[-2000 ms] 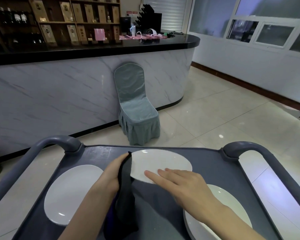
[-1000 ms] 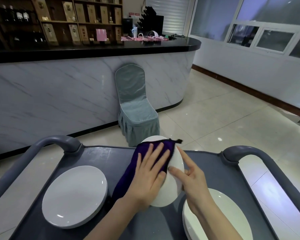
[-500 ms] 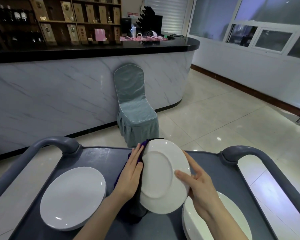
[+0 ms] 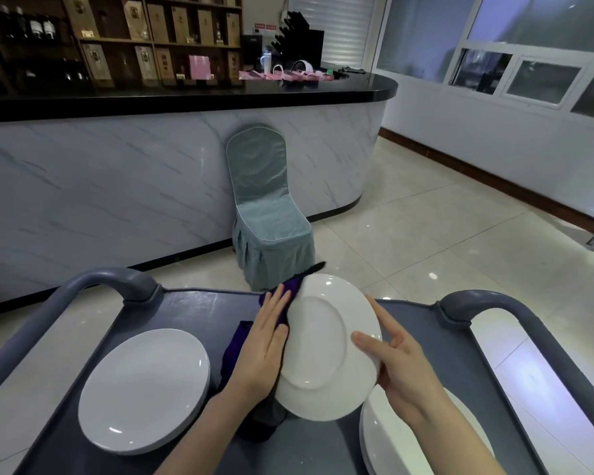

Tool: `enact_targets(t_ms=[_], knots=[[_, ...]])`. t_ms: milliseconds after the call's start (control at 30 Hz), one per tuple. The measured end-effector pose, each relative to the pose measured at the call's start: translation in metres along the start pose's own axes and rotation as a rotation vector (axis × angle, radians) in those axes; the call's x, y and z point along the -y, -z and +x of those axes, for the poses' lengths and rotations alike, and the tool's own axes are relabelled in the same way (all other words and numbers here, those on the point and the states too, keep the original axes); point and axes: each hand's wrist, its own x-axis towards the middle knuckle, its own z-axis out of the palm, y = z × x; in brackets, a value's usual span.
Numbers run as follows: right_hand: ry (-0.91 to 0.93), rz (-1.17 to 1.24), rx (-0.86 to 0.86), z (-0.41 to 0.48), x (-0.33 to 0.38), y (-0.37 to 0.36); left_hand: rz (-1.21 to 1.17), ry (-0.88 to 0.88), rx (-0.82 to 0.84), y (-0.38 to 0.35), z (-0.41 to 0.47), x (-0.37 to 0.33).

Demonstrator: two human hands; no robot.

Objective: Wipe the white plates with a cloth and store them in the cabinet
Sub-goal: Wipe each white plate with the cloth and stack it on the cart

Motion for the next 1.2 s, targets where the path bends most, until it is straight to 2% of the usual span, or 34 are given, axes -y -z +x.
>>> enact_targets(t_ms=[67,167,333,400,500,600,633,800,867,967,1133,1200], knots=[[0.009,0.033,-0.027,0.002,0.0,0.004,-0.129,0.095,-0.098,-0.009,-0.024,0.005],[0.036,0.109,-0.111,0.01,-0.004,0.006,-0.12,0.145,-0.085,-0.029,-0.054,0.003],[0.009,0.255,-0.32,0.028,-0.014,0.001,0.16,-0.054,0.09,-0.066,-0.085,-0.008],[-0.01,0.287,-0.366,0.03,-0.018,-0.004,0.293,-0.152,0.083,-0.067,-0.081,-0.011],[-0.038,0.322,-0.387,0.03,-0.019,-0.004,0.339,-0.175,0.062,-0.054,-0.07,-0.006],[-0.027,0.342,-0.382,0.03,-0.013,0.002,0.26,0.029,0.0,-0.039,-0.067,0.005],[-0.018,0.345,-0.379,0.029,-0.011,0.003,0.253,0.043,0.0,-0.038,-0.068,0.006],[-0.021,0.349,-0.401,0.028,-0.02,-0.012,0.389,-0.257,0.105,-0.052,-0.065,-0.026],[-0.064,0.349,-0.414,0.026,-0.028,-0.019,0.508,-0.319,0.133,-0.056,-0.053,-0.039],[-0.113,0.357,-0.444,0.023,-0.035,-0.021,0.647,-0.344,0.179,-0.053,-0.038,-0.048],[-0.091,0.318,-0.443,0.023,-0.02,-0.009,0.534,-0.255,0.146,-0.047,-0.05,-0.031],[-0.081,0.314,-0.464,0.023,-0.017,-0.003,0.578,-0.245,0.163,-0.046,-0.066,-0.022]])
